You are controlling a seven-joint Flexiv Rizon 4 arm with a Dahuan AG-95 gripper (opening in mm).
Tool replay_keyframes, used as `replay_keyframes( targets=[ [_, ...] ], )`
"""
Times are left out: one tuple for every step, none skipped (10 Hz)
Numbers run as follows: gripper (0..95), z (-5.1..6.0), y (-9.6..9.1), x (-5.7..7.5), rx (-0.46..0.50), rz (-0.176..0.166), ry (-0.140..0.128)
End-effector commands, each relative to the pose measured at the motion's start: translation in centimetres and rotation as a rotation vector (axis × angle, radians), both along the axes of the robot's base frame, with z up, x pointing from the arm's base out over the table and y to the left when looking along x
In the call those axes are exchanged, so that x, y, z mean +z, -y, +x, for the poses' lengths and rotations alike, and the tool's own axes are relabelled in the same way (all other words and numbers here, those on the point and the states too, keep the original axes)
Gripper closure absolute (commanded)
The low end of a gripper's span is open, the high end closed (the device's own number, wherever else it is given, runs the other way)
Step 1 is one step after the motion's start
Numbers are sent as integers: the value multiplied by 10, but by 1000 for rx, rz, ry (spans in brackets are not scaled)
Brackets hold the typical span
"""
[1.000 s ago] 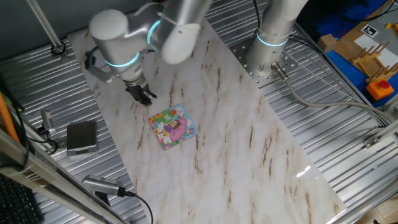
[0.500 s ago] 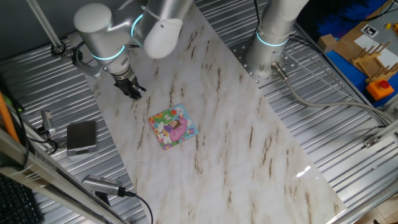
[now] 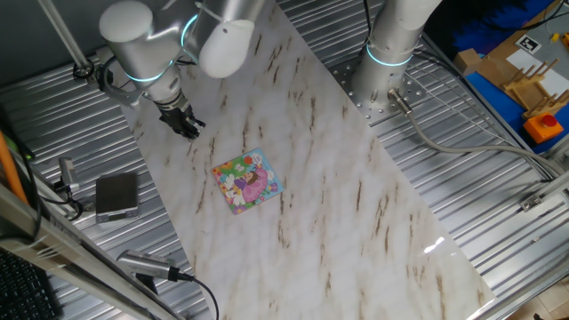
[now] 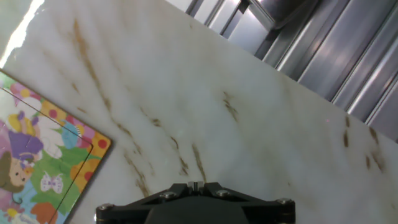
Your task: Assemble one piece of a puzzle
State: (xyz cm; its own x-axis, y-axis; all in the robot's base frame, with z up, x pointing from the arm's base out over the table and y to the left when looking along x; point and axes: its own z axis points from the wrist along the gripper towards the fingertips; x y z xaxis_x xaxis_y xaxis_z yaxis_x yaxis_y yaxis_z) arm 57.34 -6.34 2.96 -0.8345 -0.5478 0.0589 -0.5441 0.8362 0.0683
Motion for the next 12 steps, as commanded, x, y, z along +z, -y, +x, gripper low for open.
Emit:
replay_keyframes(
  targets=[
    [950, -1, 0, 0, -28, 13, -4],
    [950, -1, 0, 0, -91, 13, -3],
    [950, -1, 0, 0, -141, 0, -3],
    [950, -1, 0, 0, -219, -13, -9],
    [950, -1, 0, 0, -228, -14, -10],
    [950, -1, 5, 0, -261, -21, -14],
    [950, 0, 22, -1, -272, -44, -8],
    [950, 0, 31, -1, -277, -45, -8],
    [950, 0, 47, 0, -287, -41, -9],
    [950, -1, 50, 1, -290, -43, -9],
    [950, -2, 53, 2, -286, -42, -10],
    [950, -3, 53, 2, -281, -42, -10]
  ],
)
